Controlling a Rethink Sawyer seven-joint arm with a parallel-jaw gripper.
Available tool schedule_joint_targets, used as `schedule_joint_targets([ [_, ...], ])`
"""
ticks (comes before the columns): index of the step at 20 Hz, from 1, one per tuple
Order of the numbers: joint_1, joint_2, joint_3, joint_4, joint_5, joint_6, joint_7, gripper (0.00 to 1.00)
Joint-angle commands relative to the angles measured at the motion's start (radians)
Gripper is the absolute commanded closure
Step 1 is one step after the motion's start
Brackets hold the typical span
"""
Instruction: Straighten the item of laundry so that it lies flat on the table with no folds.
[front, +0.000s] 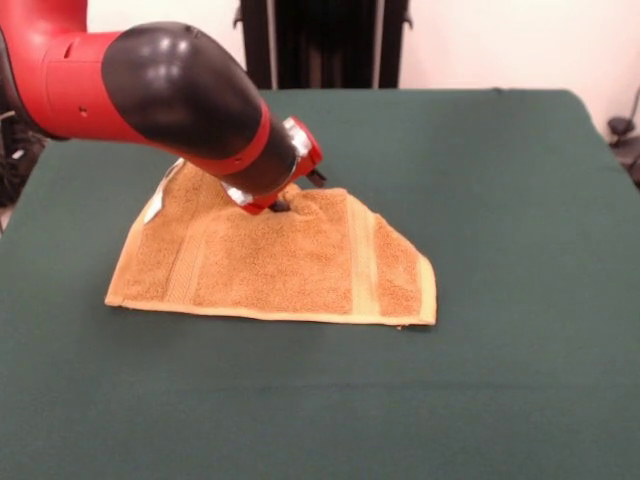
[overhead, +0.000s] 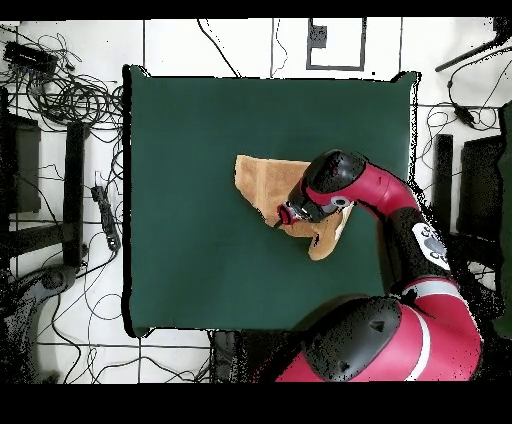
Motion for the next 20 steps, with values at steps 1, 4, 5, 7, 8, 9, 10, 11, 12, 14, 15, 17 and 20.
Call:
schedule_joint_targets([
  [1,0.020,0.063,0.109,-0.013,0.001,-0.203,0.041,0.00],
  [4,0.038,-0.027,0.080,0.039,0.004,-0.170,0.096,0.00],
  [5,0.047,-0.068,0.067,0.055,0.007,-0.151,0.120,0.00],
  [7,0.068,-0.138,0.044,0.072,0.002,-0.132,0.151,0.00],
  [8,0.078,-0.171,0.032,0.078,-0.006,-0.132,0.163,0.00],
  [9,0.091,-0.199,0.016,0.081,-0.025,-0.150,0.173,0.00],
  [10,0.103,-0.226,-0.001,0.089,-0.037,-0.165,0.189,0.00],
  [11,0.116,-0.248,-0.019,0.098,-0.045,-0.174,0.210,0.00],
  [12,0.128,-0.267,-0.036,0.103,-0.051,-0.180,0.228,0.00],
  [14,0.152,-0.300,-0.063,0.113,-0.057,-0.184,0.250,0.00],
  [15,0.163,-0.312,-0.075,0.116,-0.056,-0.185,0.257,0.00],
  [17,0.178,-0.321,-0.089,0.106,-0.055,-0.189,0.261,0.00],
  [20,0.176,-0.311,-0.086,0.082,-0.070,-0.272,0.206,0.00],
])
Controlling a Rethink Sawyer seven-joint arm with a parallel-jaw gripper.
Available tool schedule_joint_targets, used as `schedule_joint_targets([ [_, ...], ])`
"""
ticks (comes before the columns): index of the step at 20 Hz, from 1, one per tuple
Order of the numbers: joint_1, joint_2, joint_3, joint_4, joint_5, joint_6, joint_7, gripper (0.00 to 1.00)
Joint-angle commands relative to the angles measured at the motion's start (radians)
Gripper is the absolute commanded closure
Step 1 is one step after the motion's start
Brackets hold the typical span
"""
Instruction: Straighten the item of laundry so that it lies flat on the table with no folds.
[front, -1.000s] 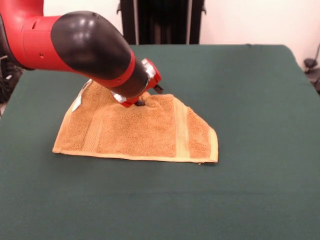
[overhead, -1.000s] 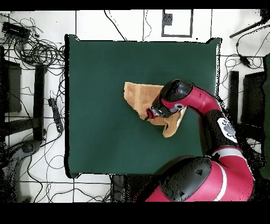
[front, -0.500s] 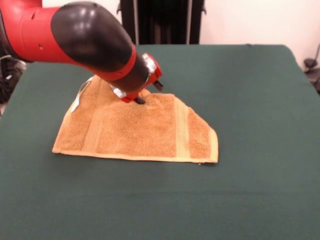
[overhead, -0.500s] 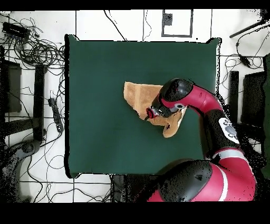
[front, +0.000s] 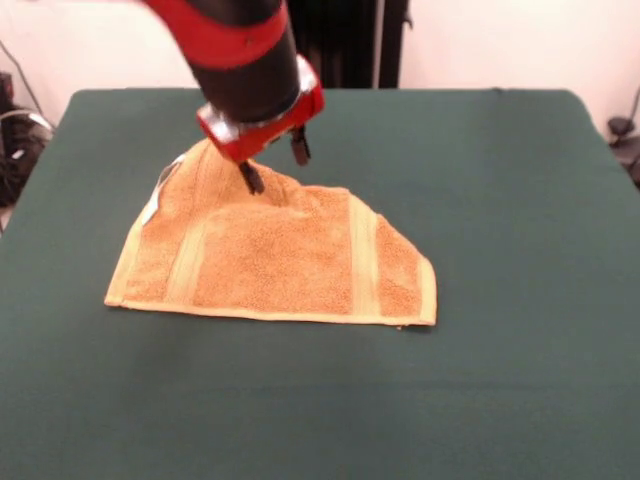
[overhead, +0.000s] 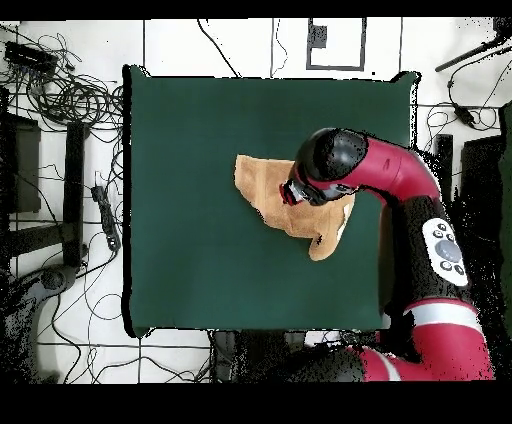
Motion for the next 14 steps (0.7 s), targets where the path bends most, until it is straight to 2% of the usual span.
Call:
schedule_joint_targets([
  [1,0.063,-0.050,-0.012,0.026,-0.068,-0.181,0.182,0.00],
  [9,0.010,0.029,0.019,-0.011,-0.135,-0.398,0.057,0.00],
  [14,-0.032,0.063,0.040,-0.008,-0.154,-0.436,0.035,0.00],
])
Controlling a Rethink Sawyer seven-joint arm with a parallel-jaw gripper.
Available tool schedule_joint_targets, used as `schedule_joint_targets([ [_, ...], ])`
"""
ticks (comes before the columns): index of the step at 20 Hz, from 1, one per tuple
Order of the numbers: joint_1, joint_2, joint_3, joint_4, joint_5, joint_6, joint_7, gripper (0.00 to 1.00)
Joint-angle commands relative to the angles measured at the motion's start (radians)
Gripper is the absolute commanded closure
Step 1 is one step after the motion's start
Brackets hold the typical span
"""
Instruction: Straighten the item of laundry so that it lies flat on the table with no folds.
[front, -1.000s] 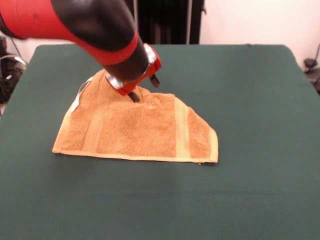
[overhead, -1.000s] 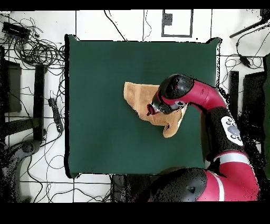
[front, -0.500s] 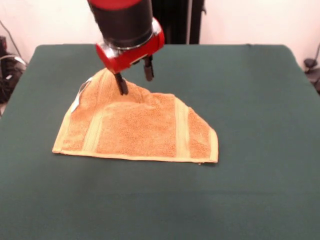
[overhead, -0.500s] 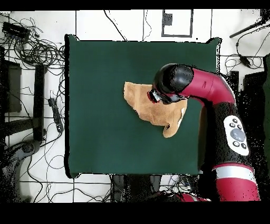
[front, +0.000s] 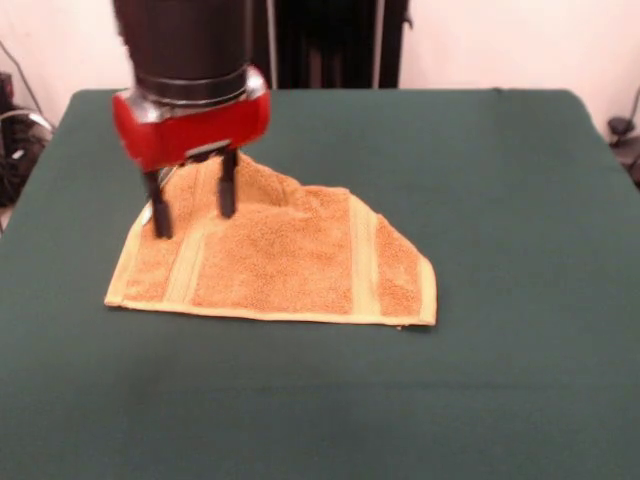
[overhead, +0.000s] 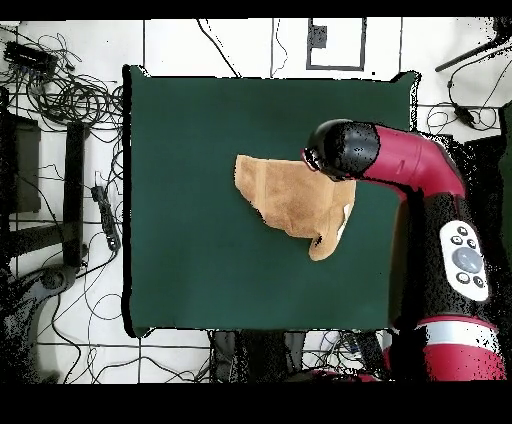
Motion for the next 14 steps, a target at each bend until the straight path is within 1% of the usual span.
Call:
schedule_joint_targets([
  [1,-0.031,0.124,0.056,0.037,-0.066,-0.091,0.029,0.00],
  [3,-0.036,0.139,0.057,0.032,-0.074,-0.083,0.024,0.00],
  [5,-0.028,0.154,0.040,0.020,-0.085,-0.034,0.030,0.00],
  [10,-0.023,0.162,0.019,0.037,-0.101,0.045,0.040,0.00],
  [14,-0.033,0.160,0.027,0.061,-0.112,0.038,0.028,0.00],
])
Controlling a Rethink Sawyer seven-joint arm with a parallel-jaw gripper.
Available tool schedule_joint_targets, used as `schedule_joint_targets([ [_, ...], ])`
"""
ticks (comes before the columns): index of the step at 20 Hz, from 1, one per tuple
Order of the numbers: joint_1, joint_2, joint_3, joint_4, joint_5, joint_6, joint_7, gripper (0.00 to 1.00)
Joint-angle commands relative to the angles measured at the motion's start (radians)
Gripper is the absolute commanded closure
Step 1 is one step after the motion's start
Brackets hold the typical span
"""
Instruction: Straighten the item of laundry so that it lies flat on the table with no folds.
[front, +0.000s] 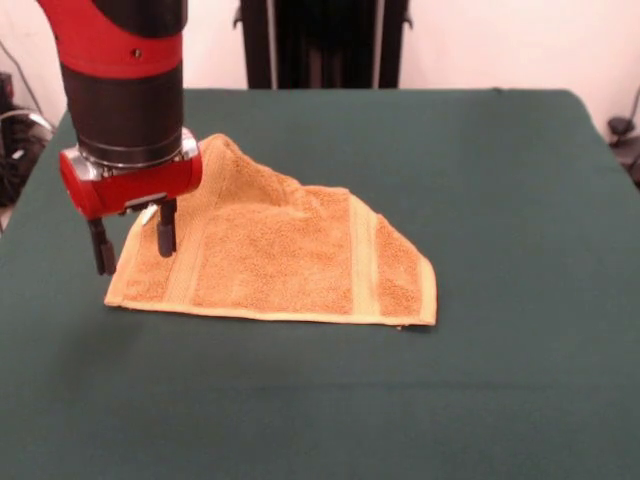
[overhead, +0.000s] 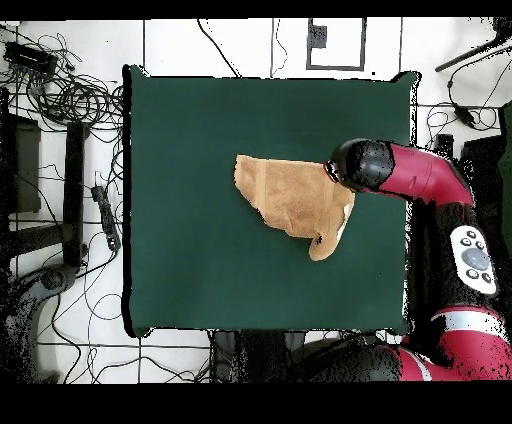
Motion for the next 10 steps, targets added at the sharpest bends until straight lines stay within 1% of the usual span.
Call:
schedule_joint_targets([
  [1,0.029,0.065,0.037,0.086,-0.030,0.111,0.025,0.00],
  [3,0.019,0.077,0.042,0.094,-0.030,0.114,0.013,0.00],
  [6,0.011,0.079,0.040,0.105,-0.052,0.074,-0.001,0.00],
  [10,0.018,0.089,0.010,0.097,-0.071,0.094,0.001,0.00],
])
